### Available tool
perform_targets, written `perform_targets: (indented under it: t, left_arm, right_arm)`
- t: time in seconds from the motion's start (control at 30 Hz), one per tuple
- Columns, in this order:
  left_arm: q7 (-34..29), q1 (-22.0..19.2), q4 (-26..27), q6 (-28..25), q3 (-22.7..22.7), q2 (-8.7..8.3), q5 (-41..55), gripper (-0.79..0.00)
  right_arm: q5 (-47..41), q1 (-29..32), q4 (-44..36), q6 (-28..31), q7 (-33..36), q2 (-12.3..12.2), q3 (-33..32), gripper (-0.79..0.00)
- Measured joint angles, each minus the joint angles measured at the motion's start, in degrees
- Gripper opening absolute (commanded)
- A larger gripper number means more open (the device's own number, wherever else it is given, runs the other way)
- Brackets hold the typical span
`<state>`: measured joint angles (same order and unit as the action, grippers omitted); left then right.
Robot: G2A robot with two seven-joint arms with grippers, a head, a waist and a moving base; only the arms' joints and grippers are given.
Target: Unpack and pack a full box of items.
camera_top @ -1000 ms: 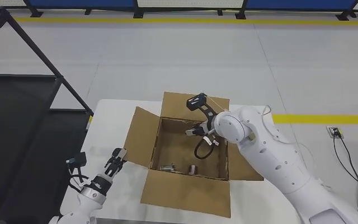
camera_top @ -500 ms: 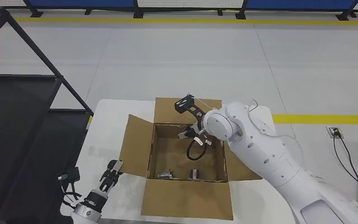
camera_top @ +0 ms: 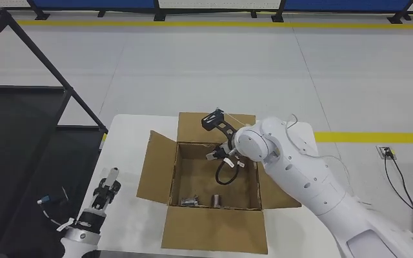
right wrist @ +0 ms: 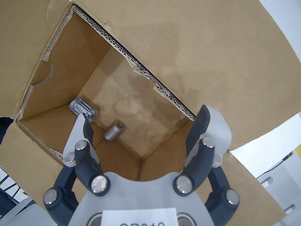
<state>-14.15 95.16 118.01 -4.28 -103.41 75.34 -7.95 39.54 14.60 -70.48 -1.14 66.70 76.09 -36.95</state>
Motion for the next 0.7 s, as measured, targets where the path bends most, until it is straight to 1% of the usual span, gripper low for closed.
perform_targets:
  t: [0.13, 0.23, 0.43, 0.5, 0.57, 0.63, 0.7]
  left_arm:
    - [2.52, -0.81, -1.53, -0.82, -0.83, 0.08, 2.30, 0.000]
    - [4.64, -0.91, -2.45, -2.60, -1.48, 0.12, 2.62, 0.000]
    - [5.52, -1.47, -3.39, -4.63, -3.03, 0.06, 5.26, 0.000]
    - [5.07, -1.68, -3.55, -4.70, -3.56, -0.03, 5.63, 0.000]
    - [4.69, -1.88, -3.82, -4.75, -3.90, -0.10, 5.88, 0.000]
    - [4.26, -2.05, -4.06, -4.82, -4.04, -0.16, 5.92, 0.000]
    - [3.78, -2.35, -4.39, -4.83, -4.02, -0.23, 5.86, 0.000]
  right_arm:
    - [1.21, 0.36, -0.20, -2.84, 0.71, 1.36, 2.77, 0.000]
    - [1.02, -0.16, 1.70, -4.78, 1.40, 3.12, 5.63, 0.000]
    - [-2.08, -1.41, 8.72, -8.05, 1.06, 7.78, 10.65, 0.000]
    - [-4.66, -1.84, 11.86, -7.90, 1.76, 9.46, 11.63, 0.000]
    - [-6.88, -2.51, 15.08, -6.68, 4.53, 11.14, 13.08, 0.000]
    - [-6.07, -3.56, 17.17, -5.69, 6.99, 12.54, 15.02, 0.000]
    - [-5.10, -3.91, 17.66, -5.26, 8.06, 12.95, 16.02, 0.000]
